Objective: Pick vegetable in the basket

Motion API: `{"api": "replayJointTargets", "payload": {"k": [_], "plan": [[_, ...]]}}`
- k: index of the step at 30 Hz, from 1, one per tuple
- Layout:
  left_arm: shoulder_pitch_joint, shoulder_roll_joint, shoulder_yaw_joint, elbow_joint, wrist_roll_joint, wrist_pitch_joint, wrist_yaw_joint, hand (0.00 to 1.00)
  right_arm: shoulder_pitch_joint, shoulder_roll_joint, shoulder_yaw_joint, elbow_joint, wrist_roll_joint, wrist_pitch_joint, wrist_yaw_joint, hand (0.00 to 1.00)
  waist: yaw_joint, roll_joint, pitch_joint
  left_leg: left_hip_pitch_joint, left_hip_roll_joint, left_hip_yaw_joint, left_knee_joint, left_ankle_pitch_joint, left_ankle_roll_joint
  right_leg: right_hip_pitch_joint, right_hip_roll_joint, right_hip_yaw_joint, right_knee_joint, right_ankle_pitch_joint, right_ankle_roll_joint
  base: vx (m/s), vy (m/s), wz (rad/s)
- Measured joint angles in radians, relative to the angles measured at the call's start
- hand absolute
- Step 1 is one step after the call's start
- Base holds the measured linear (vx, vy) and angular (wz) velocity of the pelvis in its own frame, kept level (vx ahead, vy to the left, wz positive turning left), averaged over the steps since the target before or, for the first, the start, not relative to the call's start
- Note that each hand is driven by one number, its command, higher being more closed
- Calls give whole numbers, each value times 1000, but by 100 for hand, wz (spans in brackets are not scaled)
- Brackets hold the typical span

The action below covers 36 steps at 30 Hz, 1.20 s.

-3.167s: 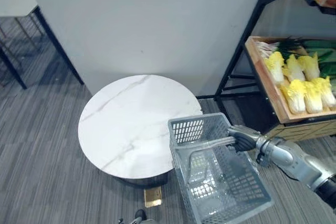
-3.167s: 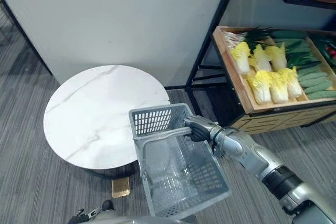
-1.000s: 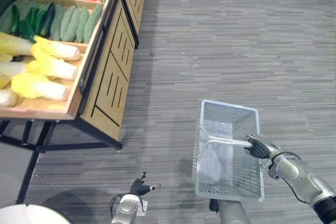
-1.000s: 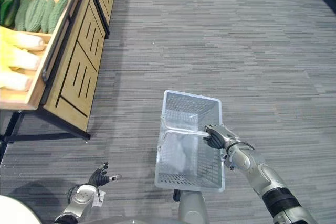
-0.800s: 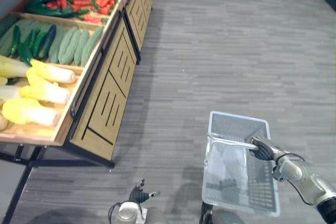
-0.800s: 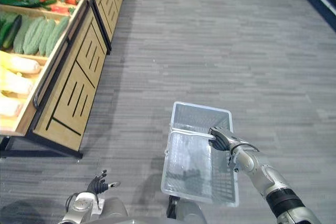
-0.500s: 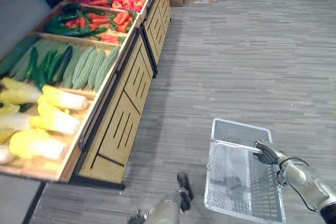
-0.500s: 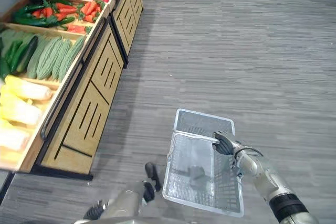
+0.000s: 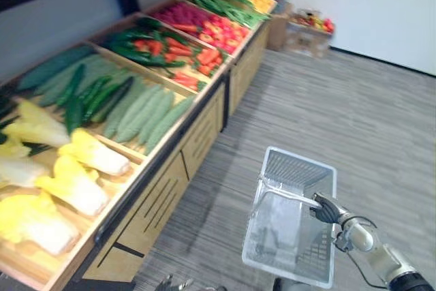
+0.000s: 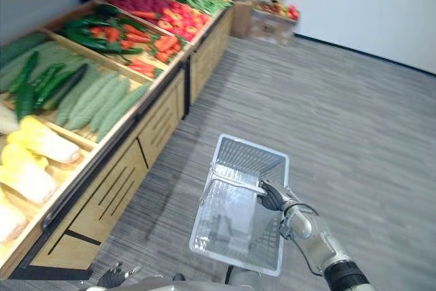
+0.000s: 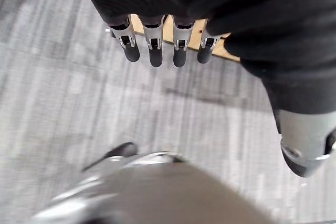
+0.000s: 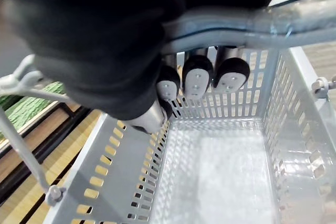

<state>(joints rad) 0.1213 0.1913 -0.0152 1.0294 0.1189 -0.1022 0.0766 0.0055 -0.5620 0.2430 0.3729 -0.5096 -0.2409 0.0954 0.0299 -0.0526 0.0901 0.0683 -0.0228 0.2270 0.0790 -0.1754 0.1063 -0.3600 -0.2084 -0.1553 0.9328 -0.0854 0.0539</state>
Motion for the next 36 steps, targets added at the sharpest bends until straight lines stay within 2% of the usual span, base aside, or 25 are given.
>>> {"api": "replayJointTargets", "payload": {"k": [1, 2, 3, 4, 5, 6, 8, 9, 10, 11, 12, 13, 15, 16, 17, 18, 19, 20, 21, 23, 24, 26, 31, 35, 36], "plan": [[-7, -2, -1, -7, -1, -1, 1, 0, 0, -1, 1, 5, 0, 1, 4, 100, 0, 1, 1, 15, 4, -28, -3, -3, -6, -3, 6, 4, -96, -1, -2, 453, -147, 134], [-18, -3, -5, -12, -13, -3, 2, 0, 4, 2, 3, 19, 1, 1, 10, 100, -1, 5, 0, 28, 16, -68, -3, -12, -20, 2, 28, 23, -274, 3, 3, 457, -208, 121], [-34, -1, -9, -17, -28, -7, 5, 0, 11, 5, 3, 31, 2, 0, 13, 100, 1, 5, 0, 38, 30, -114, -2, -23, -39, 13, 56, 86, -514, 24, 32, 555, -309, 150], [-45, -1, -9, -15, -29, -9, 6, 0, 13, 9, 2, 39, 8, 0, 17, 100, 1, 3, 0, 45, 39, -173, 0, -36, -60, 17, 63, 157, -715, 48, 62, 477, -306, 136], [-47, -1, -8, -14, -29, -10, 6, 0, 14, 11, 2, 40, 8, 1, 18, 100, 2, 1, 0, 48, 44, -198, 3, -44, -73, 18, 61, 184, -785, 56, 75, 496, -359, 127], [-46, -1, -7, -13, -29, -13, 6, 0, 13, 12, -1, 40, 8, 3, 17, 100, 4, -12, 6, 63, 51, -244, 7, -64, -102, 16, 49, 226, -854, 65, 90, 490, -411, 133], [-36, 10, 14, 1, -36, -16, 6, 0, 22, 11, -7, 37, 7, 2, 17, 100, 1, -37, 8, 73, 61, -322, 27, -112, -150, 31, 21, 237, -845, 88, 106, 488, -463, 151], [-37, 0, 32, 20, -37, -14, 7, 0, 38, 14, -38, 40, 7, 12, 17, 100, 4, -9, 9, 67, 106, -372, 57, -141, -182, 33, 42, 192, -788, 179, 121, 489, -478, 129], [-33, -20, 37, 35, -37, -15, 5, 0, 39, 12, -51, 50, 6, 20, 17, 100, 12, 24, 2, 50, 149, -384, 81, -134, -191, 32, 68, 145, -763, 159, 100, 652, -591, 130], [-19, -47, 68, 45, -37, -15, 5, 0, 14, 12, -52, 85, 6, 25, 18, 100, 20, 62, -4, 14, 195, -382, 112, -89, -215, 34, 92, 85, -726, 138, 64, 448, -392, 81], [-16, -52, 74, 48, -37, -14, 5, 0, 10, 12, -52, 93, 6, 26, 18, 100, 21, 63, -2, 6, 201, -384, 118, -77, -220, 34, 93, 74, -717, 129, 53, 402, -365, 79], [-10, -66, 102, 59, -38, -11, 5, 0, -9, 12, -57, 119, 6, 28, 17, 100, 23, 77, -8, -34, 220, -396, 153, -32, -223, 38, 97, 30, -699, 108, 23, 276, -281, 72], [-9, -75, 142, 78, -41, -1, 5, 0, -6, 12, -59, 141, 6, 33, 18, 100, 24, 69, 0, -92, 234, -395, 249, 68, -235, 104, 96, -46, -717, 84, -14, 370, -382, 109], [-7, -73, 152, 80, -42, 2, 6, 0, 5, 12, -58, 154, 6, 37, 19, 100, 28, 57, 7, -113, 243, -364, 306, 131, -240, 162, 92, -77, -748, 80, -20, 249, -267, 97], [-3, -72, 153, 81, -42, 2, 6, 0, 12, 12, -59, 154, 6, 39, 19, 100, 30, 43, 14, -120, 251, -333, 332, 146, -236, 193, 89, -90, -765, 79, -22, 203, -217, 84], [4, -72, 159, 81, -42, 1, 5, 0, 22, 12, -61, 153, 7, 41, 18, 100, 31, 42, 14, -129, 268, -241, 347, 132, -228, 242, 85, -121, -798, 77, -25, 138, -142, 63], [6, -72, 159, 82, -42, 1, 4, 0, 27, 12, -66, 152, 8, 41, 17, 100, 29, 44, 13, -142, 275, -193, 340, 130, -228, 256, 81, -138, -810, 76, -25, 126, -122, 82], [6, -76, 162, 75, -41, 1, 4, 0, 38, 13, -83, 150, 8, 41, 15, 100, 25, 58, 8, -182, 290, -48, 300, 161, -200, 263, 81, -180, -829, 76, -24, 73, -50, 64], [5, -75, 171, 74, -41, 2, 4, 0, 44, 17, -83, 150, 8, 41, 16, 100, 25, 58, 7, -183, 299, -6, 286, 164, -200, 262, 80, -193, -835, 73, -21, 54, -10, 83], [2, -78, 189, 74, -41, 3, 4, 0, 61, 32, -99, 147, 8, 41, 12, 100, 9, 67, 2, -182, 289, 45, 189, 175, -215, 258, 74, -242, -866, 70, -14, 10, 30, 82], [0, -76, 190, 74, -37, 5, 5, 0, 70, 40, -104, 147, 8, 42, 9, 100, -1, 70, 1, -180, 285, 64, 120, 188, -234, 254, 75, -281, -884, 74, -8, -39, 74, 89], [2, -73, 200, 75, -35, 18, 5, 0, 88, 60, -124, 154, 7, 50, 5, 100, 2, 72, 0, -172, 279, 79, 34, 207, -256, 259, 84, -329, -904, 81, -2, -49, 83, 79], [7, -69, 209, 76, -33, 25, 6, 0, 93, 82, -119, 171, 7, 51, -4, 100, 13, 61, 1, -169, 247, 92, -8, 239, -248, 298, 88, -353, -980, 132, 3, -33, 65, 25], [-2, -65, 209, 47, -36, 24, 24, 0, 87, 127, -126, 227, 7, 45, -23, 100, 9, 64, -1, -146, 253, 92, -33, 239, -248, 299, 96, -337, -986, 147, -6, -55, 45, -13], [-10, -69, 214, -10, -38, 25, 40, 0, 98, 144, -146, 241, 7, 45, -29, 100, 9, 64, -1, -144, 254, 86, -48, 239, -248, 298, 99, -345, -986, 148, -6, -97, 46, 22]]}}
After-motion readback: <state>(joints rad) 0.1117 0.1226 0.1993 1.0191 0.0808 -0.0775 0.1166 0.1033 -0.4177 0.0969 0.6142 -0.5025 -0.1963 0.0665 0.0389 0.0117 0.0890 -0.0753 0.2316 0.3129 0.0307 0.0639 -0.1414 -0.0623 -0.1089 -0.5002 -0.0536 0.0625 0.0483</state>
